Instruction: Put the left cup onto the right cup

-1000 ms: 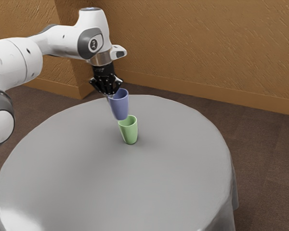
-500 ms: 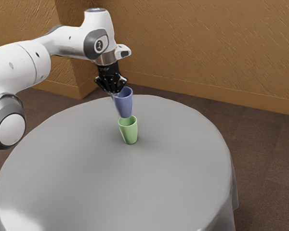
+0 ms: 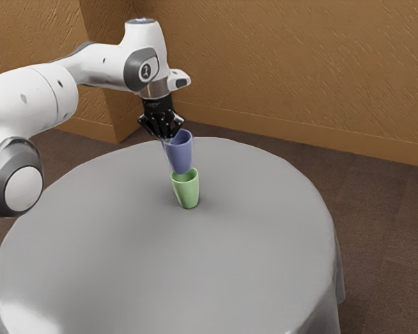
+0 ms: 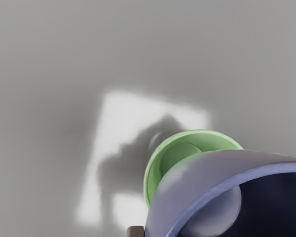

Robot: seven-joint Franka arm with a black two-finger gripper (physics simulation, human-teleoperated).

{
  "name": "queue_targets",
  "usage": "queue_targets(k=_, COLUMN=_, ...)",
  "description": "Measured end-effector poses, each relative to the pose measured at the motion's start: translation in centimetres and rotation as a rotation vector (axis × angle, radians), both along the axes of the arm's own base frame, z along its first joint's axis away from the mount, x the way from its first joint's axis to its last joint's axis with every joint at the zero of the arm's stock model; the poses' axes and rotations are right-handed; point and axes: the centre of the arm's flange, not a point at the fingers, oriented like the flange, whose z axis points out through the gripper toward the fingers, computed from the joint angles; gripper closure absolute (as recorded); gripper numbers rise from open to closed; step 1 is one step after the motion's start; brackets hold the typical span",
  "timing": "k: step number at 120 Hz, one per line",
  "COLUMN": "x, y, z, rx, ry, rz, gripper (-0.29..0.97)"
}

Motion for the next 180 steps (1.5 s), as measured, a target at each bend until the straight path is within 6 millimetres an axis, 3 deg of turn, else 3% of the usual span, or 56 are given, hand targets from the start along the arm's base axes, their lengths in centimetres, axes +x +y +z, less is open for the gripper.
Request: queue_targets(k=180, x=0.8, y=-0.2, z=-2.6, rx=0.000, ry=0.018, rz=-0.001, gripper=0.79)
